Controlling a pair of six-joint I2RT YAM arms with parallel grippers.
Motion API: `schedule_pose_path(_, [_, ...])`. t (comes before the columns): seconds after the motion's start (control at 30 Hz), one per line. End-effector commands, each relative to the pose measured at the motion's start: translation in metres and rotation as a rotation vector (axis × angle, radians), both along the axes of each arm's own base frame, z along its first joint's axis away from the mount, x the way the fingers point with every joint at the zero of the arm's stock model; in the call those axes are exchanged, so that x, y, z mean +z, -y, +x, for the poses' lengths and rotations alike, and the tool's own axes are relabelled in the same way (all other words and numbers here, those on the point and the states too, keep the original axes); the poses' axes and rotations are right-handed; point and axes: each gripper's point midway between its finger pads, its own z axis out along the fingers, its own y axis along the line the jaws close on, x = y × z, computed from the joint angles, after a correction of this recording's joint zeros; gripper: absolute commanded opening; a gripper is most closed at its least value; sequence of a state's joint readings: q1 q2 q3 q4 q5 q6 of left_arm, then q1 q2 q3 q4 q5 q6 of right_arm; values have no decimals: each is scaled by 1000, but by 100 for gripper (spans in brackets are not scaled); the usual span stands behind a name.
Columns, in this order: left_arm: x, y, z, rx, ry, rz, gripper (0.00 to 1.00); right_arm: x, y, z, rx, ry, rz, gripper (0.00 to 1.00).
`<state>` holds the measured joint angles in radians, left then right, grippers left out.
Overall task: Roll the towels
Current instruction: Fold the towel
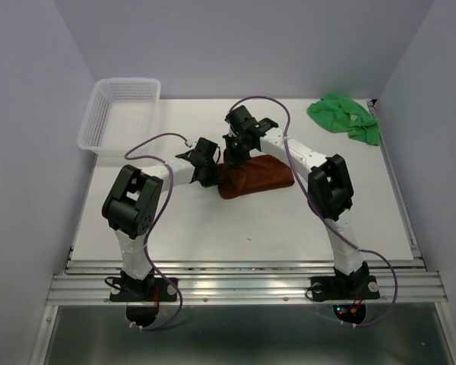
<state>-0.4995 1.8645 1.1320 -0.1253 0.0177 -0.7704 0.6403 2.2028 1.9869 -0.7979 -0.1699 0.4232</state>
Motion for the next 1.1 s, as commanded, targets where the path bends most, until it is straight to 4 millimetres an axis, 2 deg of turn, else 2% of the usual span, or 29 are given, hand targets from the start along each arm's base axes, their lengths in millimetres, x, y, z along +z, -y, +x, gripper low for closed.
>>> schedule_pose_path(0.0, [15,-17,-4,43,19,33,18,12,-26,9,23,31,83,2])
schedule_pose_path(0.17, [25,-28,-5,72,35,41,28,4,-32,13,23,17,95,6])
schedule_pose_path(0.27, [29,-36,-6,88,39,46,32,0,-40,7,43,-2,109,10])
schedule_pose_path(0.33, [29,-42,-7,104,36,52,32,-1,-43,6,54,-10,122,20])
schedule_pose_path(0.37, [27,-46,-10,110,30,56,33,-3,-48,1,71,-15,124,20])
schedule_pose_path(0.43, [35,-54,-13,129,42,47,33,-1,-52,-1,90,-22,146,31])
schedule_pose_path(0.53, [39,-69,-15,163,47,55,34,7,-61,-9,125,-32,184,42])
schedule_pose_path(0.6, [48,-77,-15,186,69,58,34,13,-67,-15,141,-37,204,56])
schedule_pose_path(0.7, [55,-91,-18,217,81,68,34,27,-70,-19,164,-28,241,67])
schedule_pose_path(0.9, [66,-100,-23,238,104,64,35,44,-60,-17,146,38,226,81])
schedule_pose_path(0.93, [68,-99,-22,235,107,57,35,45,-55,-12,121,65,201,86])
schedule_pose_path(0.97, [69,-97,-22,230,111,46,35,54,-51,-10,105,94,195,89])
schedule_pose_path(1.0, [70,-95,-23,222,112,38,35,53,-46,-11,98,100,177,100])
schedule_pose_path(1.07, [75,-88,-21,199,120,10,35,56,-27,1,48,125,155,100])
